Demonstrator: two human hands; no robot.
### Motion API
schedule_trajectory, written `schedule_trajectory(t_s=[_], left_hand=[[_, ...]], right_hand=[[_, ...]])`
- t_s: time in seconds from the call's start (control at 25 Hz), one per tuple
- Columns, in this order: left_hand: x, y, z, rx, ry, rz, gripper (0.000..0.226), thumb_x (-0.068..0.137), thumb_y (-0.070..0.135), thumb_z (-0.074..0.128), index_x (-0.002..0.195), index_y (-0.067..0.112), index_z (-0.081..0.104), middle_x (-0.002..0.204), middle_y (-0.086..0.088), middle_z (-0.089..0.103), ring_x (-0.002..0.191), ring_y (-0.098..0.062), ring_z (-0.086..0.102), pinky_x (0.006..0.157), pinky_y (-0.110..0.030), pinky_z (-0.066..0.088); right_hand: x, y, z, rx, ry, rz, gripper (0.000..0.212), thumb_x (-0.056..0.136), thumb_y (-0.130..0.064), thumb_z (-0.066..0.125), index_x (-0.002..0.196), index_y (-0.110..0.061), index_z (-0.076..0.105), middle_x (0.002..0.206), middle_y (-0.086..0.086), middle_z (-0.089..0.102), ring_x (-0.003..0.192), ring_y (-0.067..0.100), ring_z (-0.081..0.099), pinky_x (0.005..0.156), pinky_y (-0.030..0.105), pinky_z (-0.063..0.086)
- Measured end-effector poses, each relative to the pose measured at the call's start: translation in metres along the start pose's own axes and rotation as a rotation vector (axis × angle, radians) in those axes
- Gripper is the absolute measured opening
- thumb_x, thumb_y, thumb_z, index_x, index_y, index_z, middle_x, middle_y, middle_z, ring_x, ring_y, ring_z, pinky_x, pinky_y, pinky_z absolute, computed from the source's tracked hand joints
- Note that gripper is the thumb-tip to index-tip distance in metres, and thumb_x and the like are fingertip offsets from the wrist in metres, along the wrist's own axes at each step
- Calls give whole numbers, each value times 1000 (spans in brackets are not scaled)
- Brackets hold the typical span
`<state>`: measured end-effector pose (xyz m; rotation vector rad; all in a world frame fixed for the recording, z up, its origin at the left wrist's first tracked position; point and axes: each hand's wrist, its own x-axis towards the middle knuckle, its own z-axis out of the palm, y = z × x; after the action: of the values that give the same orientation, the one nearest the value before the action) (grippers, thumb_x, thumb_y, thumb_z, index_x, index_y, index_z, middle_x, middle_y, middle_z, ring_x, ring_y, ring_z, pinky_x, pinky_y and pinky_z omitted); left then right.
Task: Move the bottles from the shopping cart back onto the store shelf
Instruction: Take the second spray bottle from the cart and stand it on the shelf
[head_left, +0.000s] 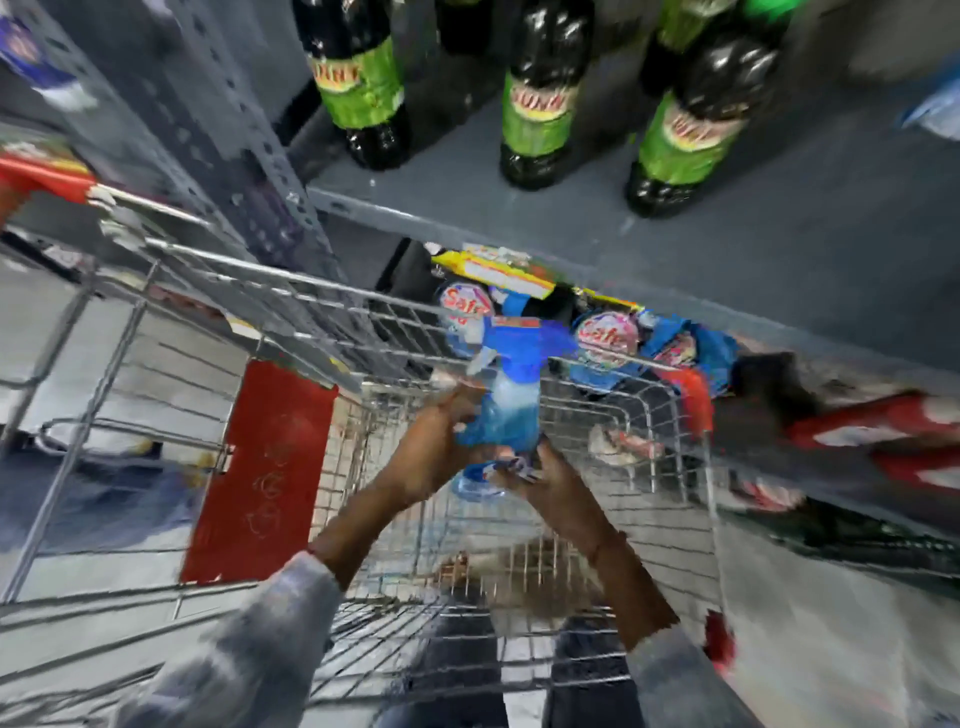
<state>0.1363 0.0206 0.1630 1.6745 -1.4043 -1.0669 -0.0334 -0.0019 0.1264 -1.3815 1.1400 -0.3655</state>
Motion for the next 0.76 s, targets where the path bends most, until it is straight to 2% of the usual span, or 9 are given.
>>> schedule_trajectory(t_s=[0.08, 0.16, 0.28, 0.32, 0.4, 0.48, 0.6, 0.72, 0.76], left_hand=[[6, 74, 8, -6, -3, 144, 40, 60, 22, 80, 94, 28, 59, 92, 8, 62, 83, 9, 57, 77, -5, 45], [15, 136, 21, -27, 8, 247, 40, 61, 22, 81, 94, 29, 59, 89, 4, 63, 84, 3, 58, 80, -7, 45], [41, 226, 63, -173, -31, 329, 39, 63, 15, 81, 96, 28, 65, 97, -7, 68, 92, -10, 62, 85, -30, 52], [54, 253, 79, -195, -40, 363, 35, 65, 14, 80, 97, 23, 66, 100, -16, 68, 93, -13, 61, 86, -35, 51], [83, 300, 111, -232, -72, 412, 32, 69, 10, 77, 99, 14, 67, 105, -23, 67, 95, -15, 60, 88, -34, 51], [110, 332, 140, -237, -122, 413, 35, 71, 5, 74, 105, 6, 65, 110, -21, 67, 99, -19, 60, 94, -37, 49], [144, 356, 174, -271, -183, 343, 39, 73, -2, 71, 111, -5, 60, 117, -20, 64, 102, -24, 61, 98, -43, 49], [170, 362, 194, -302, -183, 256, 43, 75, -5, 68, 116, -5, 56, 124, -26, 60, 109, -30, 60, 101, -45, 47], [177, 362, 198, -303, -182, 236, 44, 75, -4, 68, 117, -4, 56, 125, -26, 59, 112, -33, 59, 101, -47, 47]], right_hand=[[-28, -34, -49, 58, 71, -99, 35, 81, 4, 64, 113, -3, 51, 109, 18, 64, 100, 23, 60, 93, 33, 49], [-52, -62, -95, 73, 148, -163, 36, 82, 0, 64, 113, -12, 49, 114, 16, 62, 107, 30, 60, 98, 44, 47], [-89, -92, -185, -114, 352, -303, 39, 83, -20, 66, 114, -2, 50, 112, 17, 64, 104, 30, 61, 91, 36, 46], [-95, -98, -215, -185, 436, -341, 39, 85, -18, 64, 114, 2, 48, 113, 21, 63, 105, 32, 60, 90, 36, 44], [-99, -105, -271, -223, 532, -366, 37, 88, -9, 58, 119, 7, 44, 122, 27, 56, 114, 36, 54, 102, 41, 40], [-92, -108, -312, -179, 577, -370, 33, 88, -3, 56, 116, 8, 43, 120, 30, 54, 113, 40, 53, 102, 46, 40], [-73, -105, -361, -178, 635, -349, 34, 88, -6, 57, 116, 4, 44, 119, 25, 58, 109, 37, 57, 88, 33, 43], [-51, -100, -389, -159, 571, -310, 44, 88, -11, 58, 126, 1, 39, 127, 25, 56, 115, 39, 54, 97, 49, 43], [-45, -98, -394, -150, 558, -288, 44, 89, -14, 58, 126, 0, 39, 127, 24, 56, 115, 39, 54, 97, 48, 44]])
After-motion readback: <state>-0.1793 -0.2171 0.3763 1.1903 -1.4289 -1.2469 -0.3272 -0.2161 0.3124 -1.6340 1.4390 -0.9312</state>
